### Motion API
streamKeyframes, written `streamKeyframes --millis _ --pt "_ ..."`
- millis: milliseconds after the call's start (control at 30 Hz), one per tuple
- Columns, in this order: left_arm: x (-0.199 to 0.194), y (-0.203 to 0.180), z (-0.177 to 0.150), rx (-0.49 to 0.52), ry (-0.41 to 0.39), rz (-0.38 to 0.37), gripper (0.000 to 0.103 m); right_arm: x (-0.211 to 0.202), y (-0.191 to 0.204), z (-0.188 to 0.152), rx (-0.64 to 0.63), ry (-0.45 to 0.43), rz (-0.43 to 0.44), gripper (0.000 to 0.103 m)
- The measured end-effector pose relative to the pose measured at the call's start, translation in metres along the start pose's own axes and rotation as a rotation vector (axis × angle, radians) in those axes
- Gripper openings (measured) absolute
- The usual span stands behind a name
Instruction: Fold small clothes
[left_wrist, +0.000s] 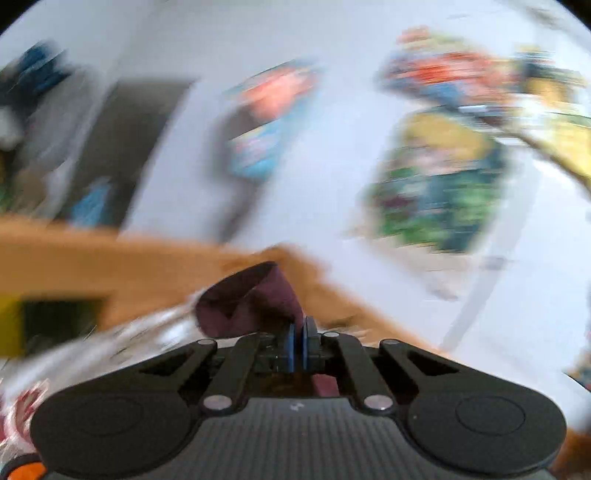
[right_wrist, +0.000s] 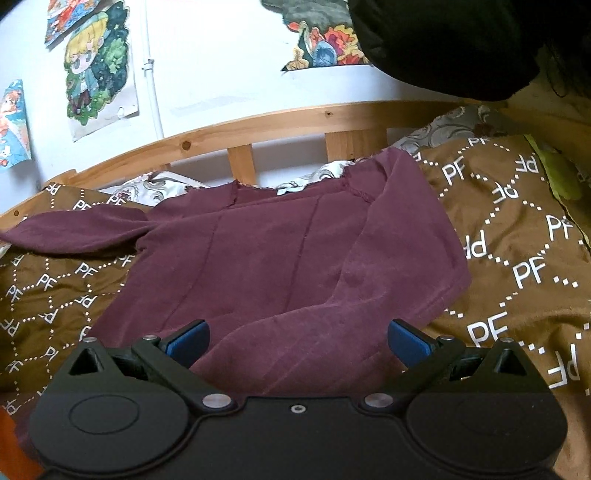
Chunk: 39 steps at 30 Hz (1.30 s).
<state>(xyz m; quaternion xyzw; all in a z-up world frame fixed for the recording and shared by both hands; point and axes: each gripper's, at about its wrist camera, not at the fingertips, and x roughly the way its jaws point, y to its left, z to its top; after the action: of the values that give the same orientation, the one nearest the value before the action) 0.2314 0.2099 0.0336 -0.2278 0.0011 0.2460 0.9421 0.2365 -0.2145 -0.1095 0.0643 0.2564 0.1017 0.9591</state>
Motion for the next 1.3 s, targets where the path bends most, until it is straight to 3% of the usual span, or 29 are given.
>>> streamKeyframes --millis 167,433,667,800,900,1100,1200,1233,1267,1300 --pt "-0.037 -0.067 -0.013 0.154 -0.038 -0.294 0.003 -0.007 0.007 0.004 -0.033 -0.034 0.003 0.102" --pt "-0.086 -0.149 -0.066 0.286 0.11 -0.737 0.003 -0.016 -0.001 0.011 -0.046 -0.096 -0.075 0.102" --pt "-0.137 -0.183 -0.14 0.499 0.268 -0.996 0.003 -0.021 -0.032 0.022 0.05 -0.128 -0.201 0.102" --pt "-0.148 -0.185 -0.178 0.574 0.403 -1.052 0.003 -0.024 -0.05 0.024 0.115 -0.131 -0.253 0.102" --pt "-0.153 -0.185 -0.197 0.621 0.456 -1.058 0.004 -0.026 -0.059 0.024 0.151 -0.133 -0.278 0.102" --pt "-0.151 -0.176 -0.207 0.611 0.549 -1.037 0.008 -0.028 -0.067 0.023 0.199 -0.121 -0.276 0.102" --pt "-0.142 -0.177 -0.205 0.599 0.599 -1.039 0.036 -0.027 -0.067 0.023 0.209 -0.113 -0.268 0.102" --pt "-0.141 -0.177 -0.205 0.593 0.614 -1.046 0.056 -0.027 -0.068 0.023 0.211 -0.112 -0.266 0.102" --pt "-0.142 -0.176 -0.203 0.586 0.617 -1.051 0.069 -0.027 -0.067 0.023 0.212 -0.111 -0.263 0.102" --pt "-0.144 -0.176 -0.202 0.582 0.613 -1.058 0.073 -0.027 -0.068 0.022 0.215 -0.109 -0.26 0.102"
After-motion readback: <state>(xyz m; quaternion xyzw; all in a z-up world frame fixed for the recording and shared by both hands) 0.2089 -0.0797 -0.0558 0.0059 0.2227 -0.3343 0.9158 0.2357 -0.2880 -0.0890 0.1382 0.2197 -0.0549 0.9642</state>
